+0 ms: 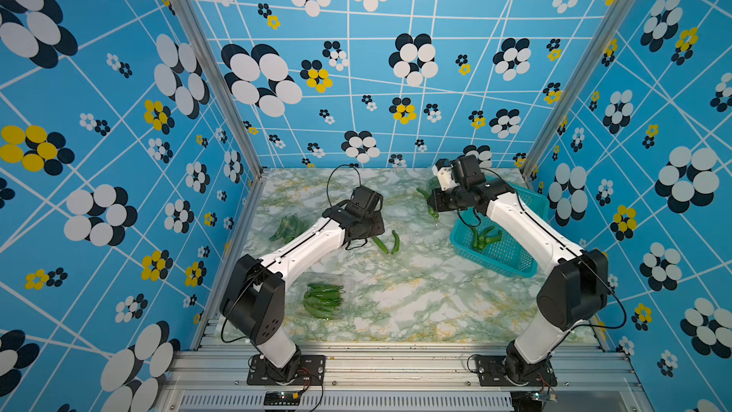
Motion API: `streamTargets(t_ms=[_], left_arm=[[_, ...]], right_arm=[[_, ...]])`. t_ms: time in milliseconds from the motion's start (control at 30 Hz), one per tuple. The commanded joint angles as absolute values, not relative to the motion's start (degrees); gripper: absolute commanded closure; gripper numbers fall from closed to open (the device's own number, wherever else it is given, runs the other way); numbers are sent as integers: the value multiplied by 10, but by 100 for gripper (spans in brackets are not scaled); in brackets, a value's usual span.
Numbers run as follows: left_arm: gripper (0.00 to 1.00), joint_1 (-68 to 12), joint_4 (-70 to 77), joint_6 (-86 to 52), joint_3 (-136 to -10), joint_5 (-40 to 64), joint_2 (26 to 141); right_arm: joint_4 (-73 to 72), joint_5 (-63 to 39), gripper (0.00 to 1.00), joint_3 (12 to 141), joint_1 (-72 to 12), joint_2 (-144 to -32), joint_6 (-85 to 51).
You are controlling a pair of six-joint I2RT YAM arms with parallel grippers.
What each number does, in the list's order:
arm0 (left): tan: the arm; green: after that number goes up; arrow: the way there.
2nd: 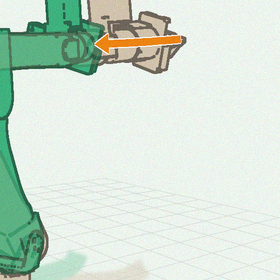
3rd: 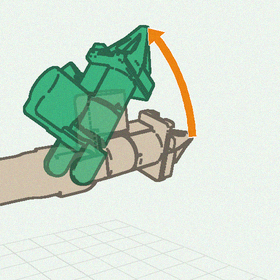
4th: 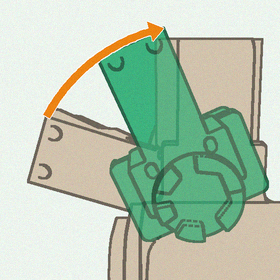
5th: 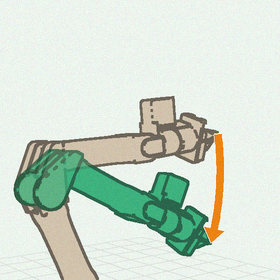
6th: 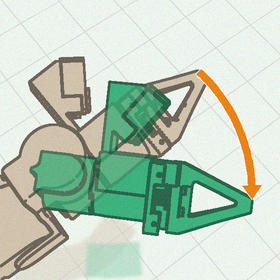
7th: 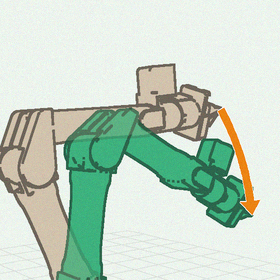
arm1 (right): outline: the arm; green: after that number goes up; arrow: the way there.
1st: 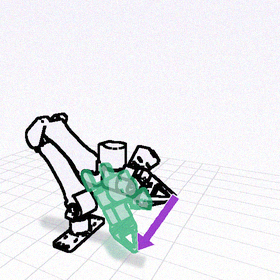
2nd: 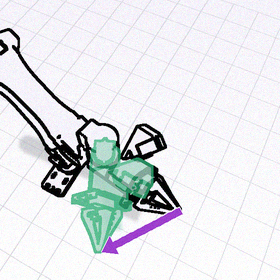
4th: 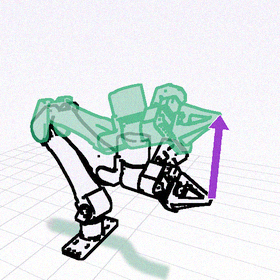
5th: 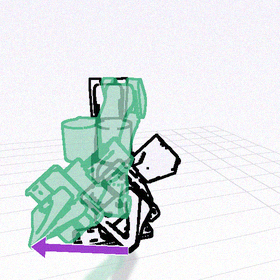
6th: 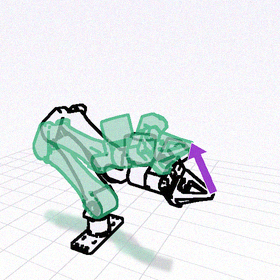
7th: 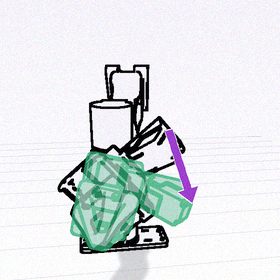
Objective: Take small green peppers out of containers
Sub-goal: Place the green pepper in the basket, then pick up the green pepper from the packing box.
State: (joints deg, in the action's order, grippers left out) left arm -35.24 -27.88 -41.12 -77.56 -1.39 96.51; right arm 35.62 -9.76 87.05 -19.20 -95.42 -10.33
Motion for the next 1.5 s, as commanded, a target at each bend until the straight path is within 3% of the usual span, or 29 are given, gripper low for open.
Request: streamTargets(t_ms=[0, 267, 467, 567, 633, 900, 1167, 1467], left_arm=[[62, -378, -282, -406, -831, 7, 1018], [62, -421, -301, -400, -931, 27, 1107], [62, -422, -310, -395, -939, 17, 1112], [62, -421, -310, -394, -928, 7, 1101], [62, -419, -307, -395, -918, 4, 1093], [62, -405, -304, -396, -890, -1, 1069], [62, -384, -303, -398, -849, -11, 1031], [62, -373, -306, -396, -834, -13, 1017]], right_arm=[[332, -100, 98, 818, -147, -894, -119], [287, -85, 98, 690, -18, -835, -151], [282, -54, 97, 657, -1, -896, -178], [288, -41, 91, 659, -1, -921, -186], [293, -34, 80, 663, -1, -927, -184], [305, -27, 57, 673, -6, -896, -169], [306, 19, 44, 690, -61, -874, -151], [314, 15, 44, 705, -81, -888, -147]])
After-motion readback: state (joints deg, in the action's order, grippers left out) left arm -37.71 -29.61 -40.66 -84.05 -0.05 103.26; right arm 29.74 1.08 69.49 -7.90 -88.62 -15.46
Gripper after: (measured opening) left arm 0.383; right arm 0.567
